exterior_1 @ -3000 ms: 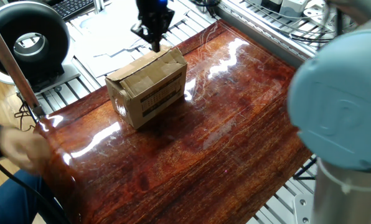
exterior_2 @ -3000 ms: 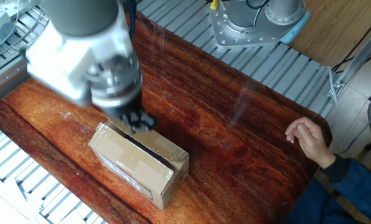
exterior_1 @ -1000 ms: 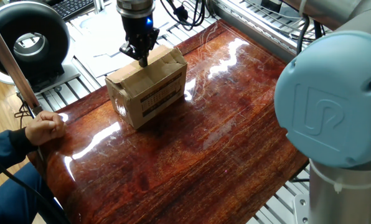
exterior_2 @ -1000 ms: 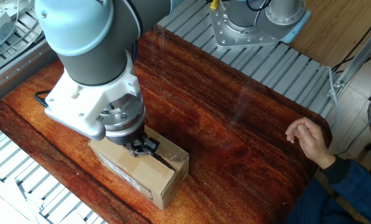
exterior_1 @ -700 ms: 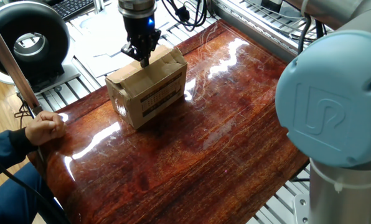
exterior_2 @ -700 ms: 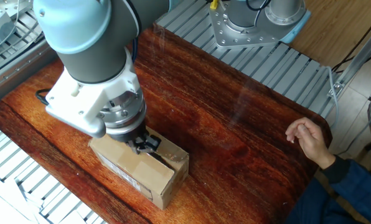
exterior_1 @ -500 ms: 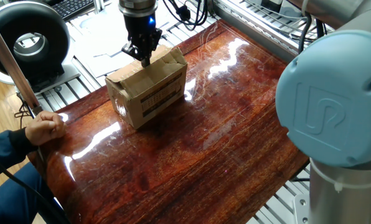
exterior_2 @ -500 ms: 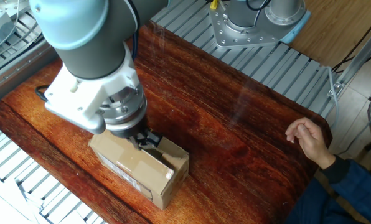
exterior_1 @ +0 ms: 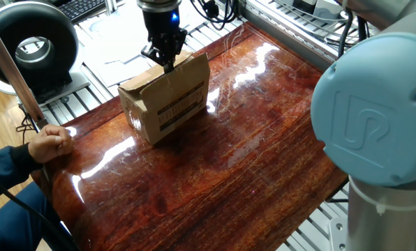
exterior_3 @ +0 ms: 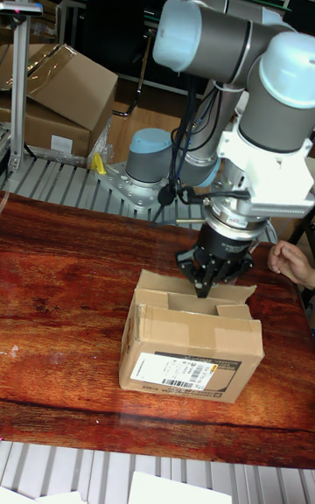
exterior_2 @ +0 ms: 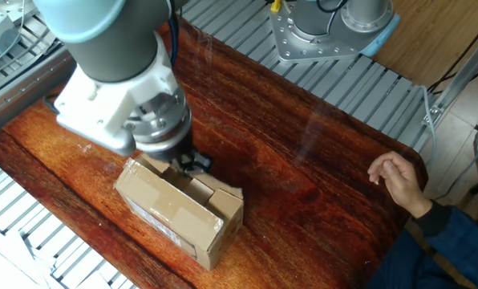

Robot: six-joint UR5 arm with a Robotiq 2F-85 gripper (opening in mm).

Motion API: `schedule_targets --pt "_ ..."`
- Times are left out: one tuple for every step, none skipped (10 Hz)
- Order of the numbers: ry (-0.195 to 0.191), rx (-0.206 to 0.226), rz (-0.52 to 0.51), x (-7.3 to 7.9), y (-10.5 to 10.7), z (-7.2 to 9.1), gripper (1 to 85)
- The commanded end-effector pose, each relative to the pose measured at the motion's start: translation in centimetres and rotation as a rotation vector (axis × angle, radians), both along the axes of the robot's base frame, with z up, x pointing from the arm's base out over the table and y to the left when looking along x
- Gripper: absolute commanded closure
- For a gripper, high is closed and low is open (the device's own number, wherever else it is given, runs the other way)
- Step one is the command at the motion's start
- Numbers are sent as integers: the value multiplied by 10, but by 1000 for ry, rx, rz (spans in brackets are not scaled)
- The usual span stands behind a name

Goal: Open a box

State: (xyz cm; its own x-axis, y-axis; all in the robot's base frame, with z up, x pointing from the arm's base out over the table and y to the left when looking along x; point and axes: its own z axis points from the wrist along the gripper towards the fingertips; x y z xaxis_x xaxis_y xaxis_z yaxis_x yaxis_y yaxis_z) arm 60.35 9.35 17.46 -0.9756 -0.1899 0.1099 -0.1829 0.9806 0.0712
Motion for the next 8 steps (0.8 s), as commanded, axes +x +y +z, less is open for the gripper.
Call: schedule_targets --pt "37 16 5 -22 -8 7 847" --pt "60 9 7 -32 -14 10 847" --pt "81 5 7 -41 -18 11 847" --pt "98 5 7 -49 -20 10 847" --pt "98 5 4 -53 -21 5 847" --pt "93 -8 8 -55 -23 -2 847" --pt "84 -25 14 -56 -26 -7 847" --pt "70 -28 17 -53 -26 -14 847"
